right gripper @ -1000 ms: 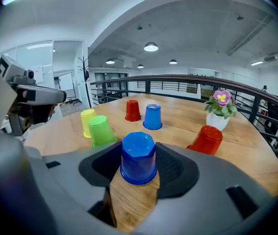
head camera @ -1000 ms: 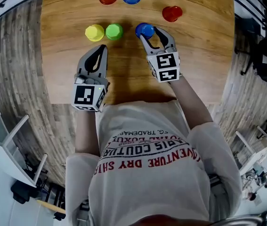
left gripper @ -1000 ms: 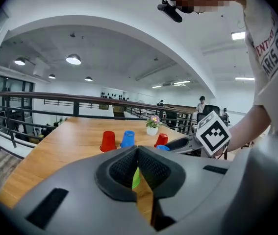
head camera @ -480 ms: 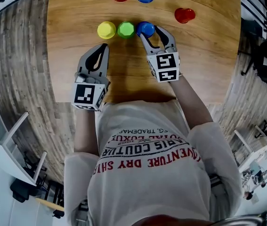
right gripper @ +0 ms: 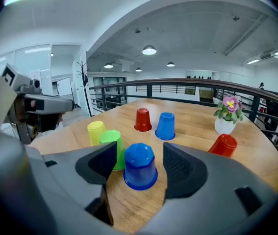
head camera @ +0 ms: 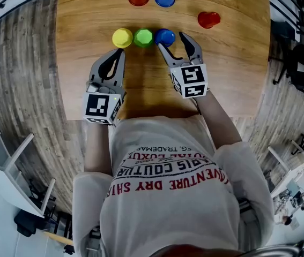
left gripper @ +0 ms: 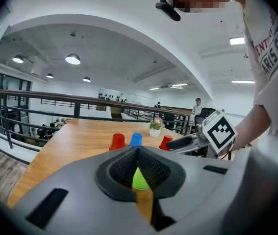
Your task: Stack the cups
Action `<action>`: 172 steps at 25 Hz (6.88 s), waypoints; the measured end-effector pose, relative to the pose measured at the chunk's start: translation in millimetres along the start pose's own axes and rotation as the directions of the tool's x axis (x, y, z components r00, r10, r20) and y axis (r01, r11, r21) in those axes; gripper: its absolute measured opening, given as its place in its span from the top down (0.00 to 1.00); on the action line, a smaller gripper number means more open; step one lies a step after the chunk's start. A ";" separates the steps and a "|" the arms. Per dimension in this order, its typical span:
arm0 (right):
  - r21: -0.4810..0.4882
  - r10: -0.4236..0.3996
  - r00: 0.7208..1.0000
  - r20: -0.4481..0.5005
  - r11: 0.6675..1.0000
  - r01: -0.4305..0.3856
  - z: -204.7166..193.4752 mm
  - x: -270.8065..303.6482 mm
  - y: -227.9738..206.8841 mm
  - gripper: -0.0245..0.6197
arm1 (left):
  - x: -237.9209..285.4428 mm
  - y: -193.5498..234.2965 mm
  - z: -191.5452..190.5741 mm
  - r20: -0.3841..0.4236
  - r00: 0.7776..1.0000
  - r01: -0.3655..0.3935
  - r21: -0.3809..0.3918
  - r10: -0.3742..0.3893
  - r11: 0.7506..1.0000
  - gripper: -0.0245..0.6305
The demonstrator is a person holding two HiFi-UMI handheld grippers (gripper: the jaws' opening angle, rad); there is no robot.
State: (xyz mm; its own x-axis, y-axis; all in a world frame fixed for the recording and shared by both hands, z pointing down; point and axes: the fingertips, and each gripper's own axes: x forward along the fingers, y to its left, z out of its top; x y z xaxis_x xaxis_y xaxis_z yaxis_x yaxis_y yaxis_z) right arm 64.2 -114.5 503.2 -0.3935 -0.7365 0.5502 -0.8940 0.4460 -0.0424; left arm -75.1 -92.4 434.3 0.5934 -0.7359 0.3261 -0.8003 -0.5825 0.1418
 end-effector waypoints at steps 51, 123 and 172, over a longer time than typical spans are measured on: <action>-0.126 0.159 0.856 -0.492 0.960 -0.251 88.5 168.7 -8.9 0.60 | 32.8 73.9 47.9 0.081 0.993 -0.093 0.055 0.088 0.994 0.94; -0.087 0.094 0.974 -0.206 0.990 -0.114 67.9 77.8 -59.7 0.49 | -17.0 16.7 31.4 0.053 0.989 -0.145 0.110 0.140 0.983 0.94; -0.106 0.066 0.979 -0.193 0.990 -0.087 60.4 -8.7 17.4 0.59 | -42.4 -9.1 40.7 0.090 0.995 0.022 0.200 -0.041 0.980 0.94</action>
State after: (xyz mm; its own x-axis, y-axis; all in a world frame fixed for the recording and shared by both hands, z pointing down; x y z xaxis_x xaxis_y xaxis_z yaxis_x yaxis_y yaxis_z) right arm 39.1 -131.0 447.3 -0.4026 -0.5939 0.6966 -0.8284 0.5602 -0.0011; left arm -89.5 -69.9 381.2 0.6308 -0.7395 0.2350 -0.7538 -0.6559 -0.0407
